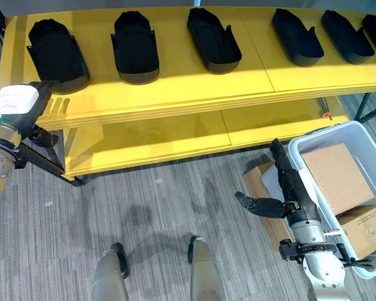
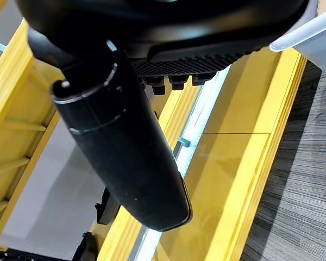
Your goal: Move parts from the plastic box to the shelf.
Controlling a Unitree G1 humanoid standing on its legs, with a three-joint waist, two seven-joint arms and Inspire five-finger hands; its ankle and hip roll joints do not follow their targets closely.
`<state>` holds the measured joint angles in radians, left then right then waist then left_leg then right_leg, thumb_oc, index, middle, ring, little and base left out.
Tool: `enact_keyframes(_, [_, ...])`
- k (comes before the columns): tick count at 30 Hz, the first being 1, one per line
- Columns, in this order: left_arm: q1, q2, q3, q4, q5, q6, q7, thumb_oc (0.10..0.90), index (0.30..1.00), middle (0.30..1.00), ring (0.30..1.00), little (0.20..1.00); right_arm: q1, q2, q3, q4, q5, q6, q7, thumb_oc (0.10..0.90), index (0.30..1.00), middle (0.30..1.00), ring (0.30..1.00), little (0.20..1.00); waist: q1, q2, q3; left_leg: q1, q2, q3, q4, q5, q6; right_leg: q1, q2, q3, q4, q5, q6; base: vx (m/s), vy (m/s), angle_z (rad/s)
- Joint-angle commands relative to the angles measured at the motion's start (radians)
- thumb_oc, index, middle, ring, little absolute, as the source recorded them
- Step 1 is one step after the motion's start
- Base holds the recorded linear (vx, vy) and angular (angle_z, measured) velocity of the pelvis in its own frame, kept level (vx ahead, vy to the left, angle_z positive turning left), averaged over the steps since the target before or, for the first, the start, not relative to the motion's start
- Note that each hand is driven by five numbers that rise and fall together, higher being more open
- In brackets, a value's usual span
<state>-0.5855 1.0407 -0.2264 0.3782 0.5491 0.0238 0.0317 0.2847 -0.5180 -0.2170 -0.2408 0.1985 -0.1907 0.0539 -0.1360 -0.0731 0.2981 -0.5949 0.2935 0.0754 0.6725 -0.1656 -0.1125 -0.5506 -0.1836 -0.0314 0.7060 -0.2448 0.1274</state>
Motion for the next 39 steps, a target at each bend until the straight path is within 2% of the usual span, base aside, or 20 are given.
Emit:
enact_keyframes(1, [-0.054,0.077,0.120,-0.076,0.031,-0.003,0.049,0.900,1.000,1.000,1.000,1.000,-0.021,-0.031,-0.119,-0.103,0.008,-0.072,-0.027,0.900,1.000,1.000,1.000,1.000,-0.006,0.027,-0.070,0.043,0.009,-0.029,-0.048,0.032,0.034,0.076,-0.035,0.015,-0.059,0.082,-0.009,0.00,0.000,0.00])
enact_keyframes(6, [-0.062,0.046,0.127,-0.099,0.015,-0.008,0.065,0.900,1.000,1.000,1.000,1.000,-0.030,-0.033,-0.114,-0.096,0.007,-0.072,-0.029,0.900,1.000,1.000,1.000,1.000,-0.008,0.026,-0.070,0.043,0.008,-0.028,-0.051,0.034,0.034,0.075,-0.036,0.013,-0.061,0.084,-0.010,0.00,0.000,0.00])
enact_keyframes(14, [-0.180,-0.052,0.045,-0.071,-0.015,-0.008,0.104,0.900,1.000,1.000,1.000,1.000,-0.045,-0.045,-0.085,-0.091,0.009,-0.071,-0.035,0.900,1.000,1.000,1.000,1.000,-0.019,0.025,-0.077,0.041,0.008,-0.030,-0.047,0.033,0.035,0.070,-0.031,0.016,-0.055,0.084,-0.012,0.00,0.000,0.00])
enact_keyframes(29, [-0.388,-0.244,-0.127,0.108,-0.068,0.004,0.148,0.900,1.000,1.000,1.000,1.000,-0.072,-0.065,-0.033,-0.094,0.029,-0.076,-0.047,0.900,1.000,1.000,1.000,1.000,-0.043,0.021,-0.083,0.044,0.010,-0.027,-0.051,0.037,0.036,0.062,-0.027,0.020,-0.055,0.089,-0.010,0.00,-0.003,-0.01])
enact_keyframes(39, [-0.469,-0.296,-0.185,0.308,-0.118,0.014,0.187,0.900,1.000,1.000,1.000,1.000,-0.078,-0.082,-0.012,-0.104,0.046,-0.089,-0.049,0.900,1.000,1.000,1.000,1.000,-0.058,0.016,-0.088,0.044,0.015,-0.023,-0.051,0.041,0.034,0.056,-0.022,0.029,-0.054,0.091,-0.008,0.01,-0.003,-0.03])
